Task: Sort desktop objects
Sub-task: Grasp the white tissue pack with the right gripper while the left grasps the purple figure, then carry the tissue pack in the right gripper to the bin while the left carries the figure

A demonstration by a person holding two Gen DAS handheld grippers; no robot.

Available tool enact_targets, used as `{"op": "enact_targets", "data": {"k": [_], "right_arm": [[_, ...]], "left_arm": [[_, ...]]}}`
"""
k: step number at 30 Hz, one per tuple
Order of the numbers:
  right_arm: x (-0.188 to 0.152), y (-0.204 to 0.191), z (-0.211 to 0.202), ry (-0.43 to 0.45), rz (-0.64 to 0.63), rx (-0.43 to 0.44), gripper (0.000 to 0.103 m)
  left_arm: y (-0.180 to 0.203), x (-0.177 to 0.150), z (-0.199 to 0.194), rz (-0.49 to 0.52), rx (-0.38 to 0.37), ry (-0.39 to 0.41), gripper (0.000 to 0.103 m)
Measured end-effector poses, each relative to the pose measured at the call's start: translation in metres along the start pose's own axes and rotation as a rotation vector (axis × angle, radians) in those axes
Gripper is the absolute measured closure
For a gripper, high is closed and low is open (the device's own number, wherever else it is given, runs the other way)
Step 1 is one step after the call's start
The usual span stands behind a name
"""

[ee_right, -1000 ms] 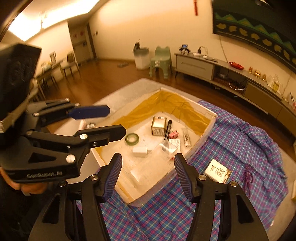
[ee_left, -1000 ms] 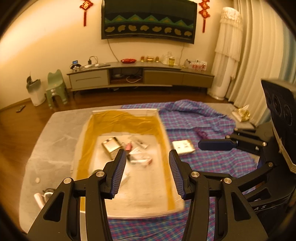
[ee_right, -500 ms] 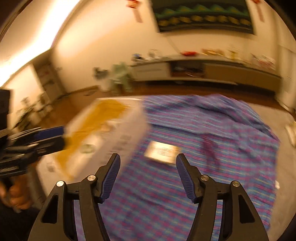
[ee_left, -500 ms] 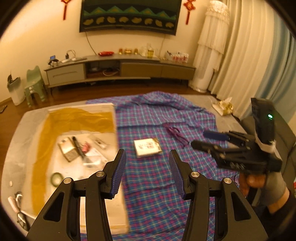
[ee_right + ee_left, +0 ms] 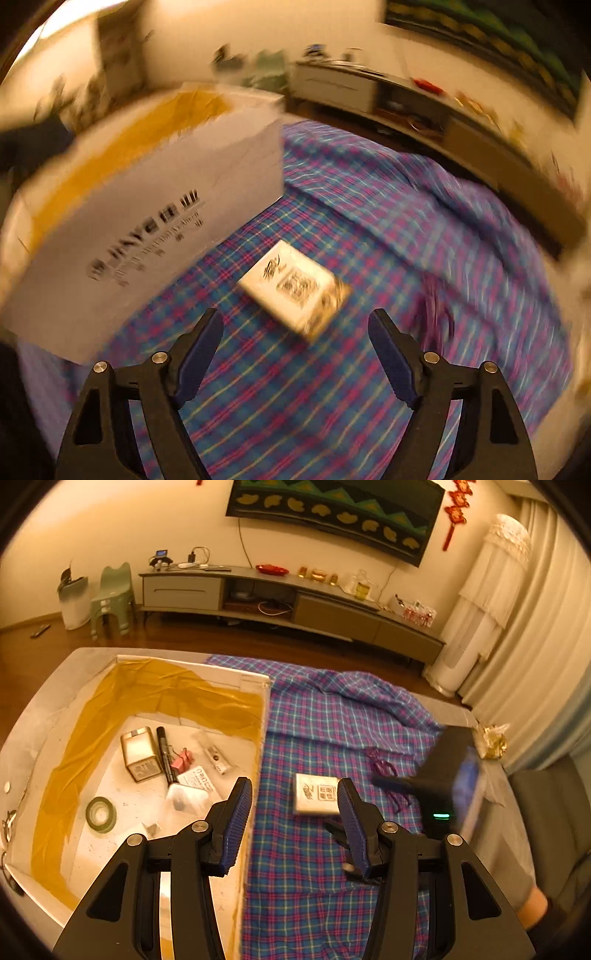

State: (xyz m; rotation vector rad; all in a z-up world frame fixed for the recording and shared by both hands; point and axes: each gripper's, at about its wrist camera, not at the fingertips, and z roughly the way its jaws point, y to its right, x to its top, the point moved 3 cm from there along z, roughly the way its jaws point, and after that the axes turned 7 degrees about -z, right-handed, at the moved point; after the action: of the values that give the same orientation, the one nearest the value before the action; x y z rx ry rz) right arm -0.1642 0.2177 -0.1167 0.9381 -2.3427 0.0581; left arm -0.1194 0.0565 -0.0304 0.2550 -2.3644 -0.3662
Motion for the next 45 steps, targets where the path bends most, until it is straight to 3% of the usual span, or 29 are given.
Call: {"op": "enact_targets", "data": {"k": [3, 7, 9, 11, 16, 20, 23, 26, 31, 33, 35, 37, 45], "right_arm": [[0.012, -0.004, 0.033, -0.065, -0.145, 0.020, 0.020], [0.014, 0.000, 0.068, -0.139, -0.240, 0.043, 0.019], [0.014, 0.007, 0.073, -0.121, -0.191, 0.095, 0.023], [0.008, 0.020, 0.072, -0.109, -0.081, 0.161, 0.051], [-0.029, 0.045, 0.026, -0.037, 0.068, 0.146, 0.051], [-0.090, 0.091, -0.036, 0.020, 0.278, 0.100, 0.051], [-0.141, 0.121, -0.067, 0.024, 0.430, 0.023, 0.051], [-0.183, 0.133, -0.087, 0.058, 0.564, 0.031, 0.051], [-0.198, 0.142, -0.101, 0.102, 0.605, 0.053, 0.051], [-0.198, 0.142, -0.099, 0.109, 0.598, 0.066, 0.051], [-0.196, 0.138, -0.098, 0.114, 0.583, 0.080, 0.051], [-0.194, 0.133, -0.097, 0.111, 0.562, 0.088, 0.051], [-0.190, 0.125, -0.102, 0.127, 0.531, 0.097, 0.051]], "left_arm": [[0.001, 0.002, 0.002, 0.011, -0.016, -0.010, 0.052], [0.011, 0.002, 0.005, 0.040, -0.031, -0.017, 0.052], [0.016, 0.001, 0.007, 0.054, -0.032, -0.017, 0.052], [0.022, -0.001, 0.010, 0.071, -0.033, -0.018, 0.052], [0.046, -0.012, 0.023, 0.088, -0.086, -0.066, 0.052], [0.083, -0.029, 0.064, 0.084, -0.112, -0.167, 0.052], [0.111, -0.042, 0.100, 0.111, -0.083, -0.211, 0.052], [0.138, -0.051, 0.142, 0.139, -0.036, -0.243, 0.052], [0.160, -0.051, 0.193, 0.158, 0.041, -0.249, 0.052], [0.161, -0.051, 0.217, 0.173, 0.122, -0.252, 0.051], [0.159, -0.051, 0.229, 0.144, 0.107, -0.240, 0.047], [0.160, -0.053, 0.233, 0.178, 0.159, -0.200, 0.051], [0.138, -0.058, 0.199, 0.132, 0.086, -0.173, 0.054]]}}
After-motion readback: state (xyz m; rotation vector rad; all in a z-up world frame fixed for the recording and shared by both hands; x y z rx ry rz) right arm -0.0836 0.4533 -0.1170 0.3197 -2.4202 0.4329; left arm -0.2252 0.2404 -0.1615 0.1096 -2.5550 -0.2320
